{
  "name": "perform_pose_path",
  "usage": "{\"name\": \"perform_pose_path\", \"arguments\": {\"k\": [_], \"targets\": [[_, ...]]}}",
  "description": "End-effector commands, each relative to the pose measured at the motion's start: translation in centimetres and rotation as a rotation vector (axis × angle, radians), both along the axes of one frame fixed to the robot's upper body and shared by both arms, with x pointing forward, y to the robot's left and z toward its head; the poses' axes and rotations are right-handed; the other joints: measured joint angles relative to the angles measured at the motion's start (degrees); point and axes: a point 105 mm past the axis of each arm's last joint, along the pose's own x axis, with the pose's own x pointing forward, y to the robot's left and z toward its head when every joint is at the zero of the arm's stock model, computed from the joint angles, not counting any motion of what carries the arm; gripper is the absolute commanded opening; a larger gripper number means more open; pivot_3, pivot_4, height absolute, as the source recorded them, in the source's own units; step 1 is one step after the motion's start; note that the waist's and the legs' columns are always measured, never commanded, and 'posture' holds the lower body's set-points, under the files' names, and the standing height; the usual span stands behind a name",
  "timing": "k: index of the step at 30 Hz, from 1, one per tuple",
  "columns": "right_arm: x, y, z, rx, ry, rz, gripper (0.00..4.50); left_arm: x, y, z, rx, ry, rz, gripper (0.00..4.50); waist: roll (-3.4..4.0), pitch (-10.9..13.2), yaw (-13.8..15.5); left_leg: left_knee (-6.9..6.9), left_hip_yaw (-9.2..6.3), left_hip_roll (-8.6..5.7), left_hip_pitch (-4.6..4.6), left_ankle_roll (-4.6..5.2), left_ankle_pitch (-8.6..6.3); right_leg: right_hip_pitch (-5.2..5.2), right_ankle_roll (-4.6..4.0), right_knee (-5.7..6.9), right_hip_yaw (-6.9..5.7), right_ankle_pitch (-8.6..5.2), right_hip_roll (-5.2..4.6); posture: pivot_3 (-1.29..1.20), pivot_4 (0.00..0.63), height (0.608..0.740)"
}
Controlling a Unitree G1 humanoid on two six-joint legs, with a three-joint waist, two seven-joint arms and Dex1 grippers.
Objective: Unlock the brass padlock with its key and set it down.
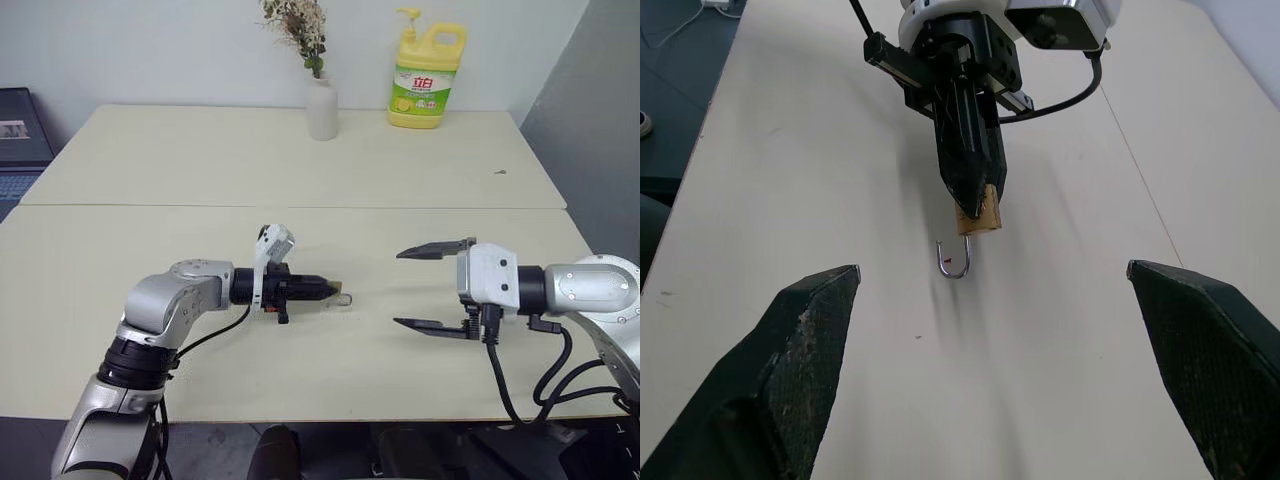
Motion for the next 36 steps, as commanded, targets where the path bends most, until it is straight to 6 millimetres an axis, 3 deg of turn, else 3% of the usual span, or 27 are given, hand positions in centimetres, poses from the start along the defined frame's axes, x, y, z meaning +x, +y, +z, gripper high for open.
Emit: {"name": "perform_pose_path", "arguments": {"k": [1,9,17,21,24,27,28,30,36], "targets": [[-0.7,0.5,0.4,0.001,-0.025,0.044,4.5,0.3,0.3,0.0,0.009,-0.011,0.019,0.17,0.0,0.0,0.0,0.0,0.0,0.0,0.0,0.0,0.0,0.0,0.0,0.0,-0.01,0.0,0.0,0.0,0.15,0.74],[-0.8,0.7,0.1,-0.005,-0.013,0.054,4.5,0.2,0.6,-1.3,0.047,0.01,0.013,0.17,0.0,0.0,0.0,0.0,0.0,0.0,0.0,0.0,0.0,0.0,0.0,0.0,-0.02,0.0,0.0,0.0,0.15,0.74],[-0.9,0.8,0.0,-0.013,-0.006,0.058,4.5,0.9,0.9,-2.5,0.086,0.005,0.037,2.69,0.0,0.0,0.0,0.0,0.0,-0.01,0.0,0.0,0.0,0.0,0.0,0.0,-0.02,0.0,0.0,0.0,0.15,0.74],[-1.0,0.7,-0.1,-0.018,-0.001,0.059,4.5,1.6,1.3,-1.4,0.058,-0.051,0.064,3.91,0.0,0.0,0.0,0.0,0.0,-0.01,0.01,0.0,0.0,0.0,0.0,0.0,-0.02,0.0,0.0,0.0,0.15,0.74],[-1.0,0.7,-0.4,-0.021,0.008,0.062,4.5,2.5,2.1,0.9,0.035,-0.204,0.093,3.91,0.0,0.0,0.0,0.0,0.0,0.0,0.0,0.0,0.0,0.0,0.0,0.0,-0.02,0.0,0.0,0.0,0.15,0.74],[-1.0,0.6,-0.7,-0.026,0.019,0.062,4.5,2.1,3.1,2.8,0.091,-0.381,0.059,3.91,0.0,0.0,0.0,0.0,0.0,0.0,0.01,0.0,0.0,0.0,0.0,0.0,-0.01,0.0,0.0,0.0,0.15,0.74],[-1.0,0.6,-0.8,-0.027,0.022,0.061,4.5,1.9,3.5,2.9,0.139,-0.436,0.037,3.91,0.0,0.0,-0.1,-0.01,0.0,0.01,0.01,0.0,0.0,0.0,0.0,0.0,0.0,0.0,0.0,0.0,0.15,0.74],[-0.9,0.5,-1.1,-0.029,0.03,0.059,4.5,1.0,4.2,3.4,0.19,-0.5,-0.006,4.47,0.01,0.0,-0.1,-0.04,0.03,0.01,0.03,0.0,0.0,-0.01,-0.01,-0.01,0.04,0.0,0.0,0.0,0.15,0.74],[-0.4,0.3,-2.1,-0.046,0.059,0.045,4.5,-1.9,6.6,4.0,0.319,-0.565,-0.077,4.49,0.01,0.0,-0.1,-0.03,0.11,0.02,0.03,0.0,0.0,-0.01,0.0,-0.04,0.04,-0.01,-0.05,0.0,0.15,0.74]]}}
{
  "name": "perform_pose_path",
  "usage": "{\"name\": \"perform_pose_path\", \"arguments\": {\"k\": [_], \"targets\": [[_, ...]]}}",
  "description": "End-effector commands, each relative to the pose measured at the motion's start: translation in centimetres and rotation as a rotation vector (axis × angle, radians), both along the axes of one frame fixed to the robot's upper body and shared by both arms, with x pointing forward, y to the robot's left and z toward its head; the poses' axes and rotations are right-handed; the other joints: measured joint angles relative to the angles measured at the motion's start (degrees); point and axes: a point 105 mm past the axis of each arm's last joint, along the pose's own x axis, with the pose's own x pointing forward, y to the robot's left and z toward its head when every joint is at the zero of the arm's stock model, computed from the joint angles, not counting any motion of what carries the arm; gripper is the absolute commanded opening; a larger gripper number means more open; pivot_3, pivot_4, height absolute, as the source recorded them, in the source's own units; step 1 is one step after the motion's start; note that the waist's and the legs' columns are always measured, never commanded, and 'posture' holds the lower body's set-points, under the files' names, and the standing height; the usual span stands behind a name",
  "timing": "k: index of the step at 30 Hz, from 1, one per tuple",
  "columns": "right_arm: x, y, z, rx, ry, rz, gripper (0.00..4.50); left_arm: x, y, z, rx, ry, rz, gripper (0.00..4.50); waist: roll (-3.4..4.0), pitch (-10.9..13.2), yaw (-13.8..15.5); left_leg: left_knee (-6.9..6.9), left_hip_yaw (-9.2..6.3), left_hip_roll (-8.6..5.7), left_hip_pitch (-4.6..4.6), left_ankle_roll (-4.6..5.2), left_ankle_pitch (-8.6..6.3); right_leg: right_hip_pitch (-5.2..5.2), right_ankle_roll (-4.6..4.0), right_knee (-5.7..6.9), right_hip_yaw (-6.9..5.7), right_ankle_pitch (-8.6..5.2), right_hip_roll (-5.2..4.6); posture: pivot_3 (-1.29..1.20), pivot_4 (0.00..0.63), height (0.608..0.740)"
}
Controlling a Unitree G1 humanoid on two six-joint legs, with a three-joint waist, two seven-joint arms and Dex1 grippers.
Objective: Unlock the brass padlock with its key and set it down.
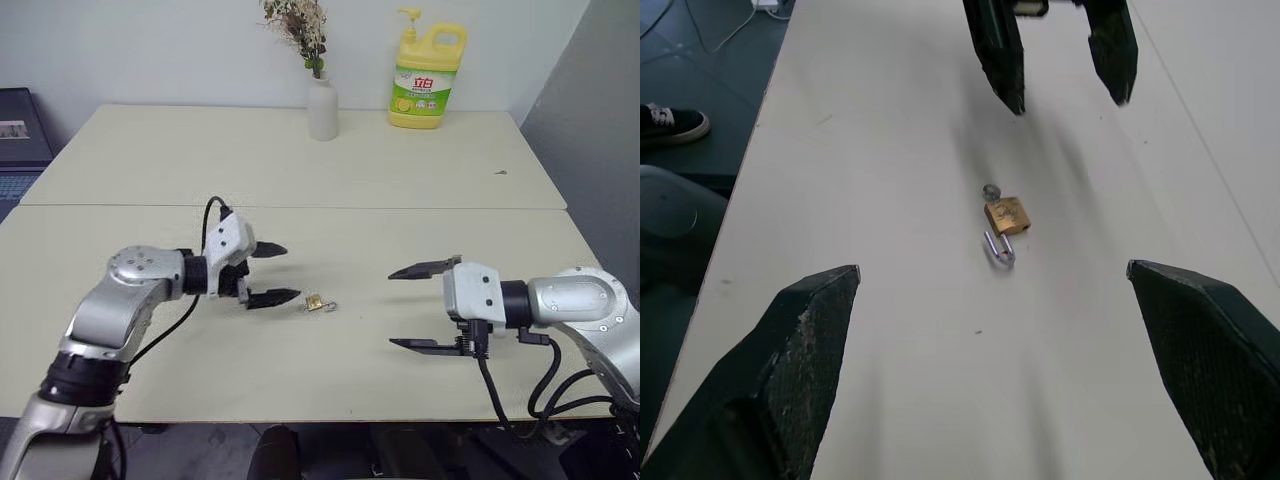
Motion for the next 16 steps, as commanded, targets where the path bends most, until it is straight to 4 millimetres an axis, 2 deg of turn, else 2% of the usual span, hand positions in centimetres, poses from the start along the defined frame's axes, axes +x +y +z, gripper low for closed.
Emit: {"name": "perform_pose_path", "arguments": {"k": [1,5,16], "targets": [[0.0,0.0,0.1,-0.006,-0.023,0.019,4.5,-2.1,0.6,1.8,0.048,-0.061,-0.061,4.49,0.0,0.0,-0.1,0.0,0.01,0.0,0.0,0.0,0.0,-0.01,0.0,0.0,0.0,0.0,0.0,0.0,0.15,0.74],[0.5,0.0,-0.1,-0.005,-0.009,0.016,4.5,-3.9,1.5,1.6,0.098,-0.042,-0.058,4.49,0.01,0.0,-0.1,-0.01,0.06,0.04,0.01,0.0,0.0,-0.03,0.0,-0.01,0.01,-0.01,0.0,0.0,0.15,0.74],[1.2,0.0,-0.2,0.004,0.011,0.041,4.5,-4.9,1.5,1.3,0.074,-0.008,-0.042,4.49,0.01,0.0,-0.1,-0.01,0.11,0.04,0.01,0.0,0.0,-0.05,0.0,-0.01,0.0,-0.01,0.0,0.0,0.15,0.74]]}}
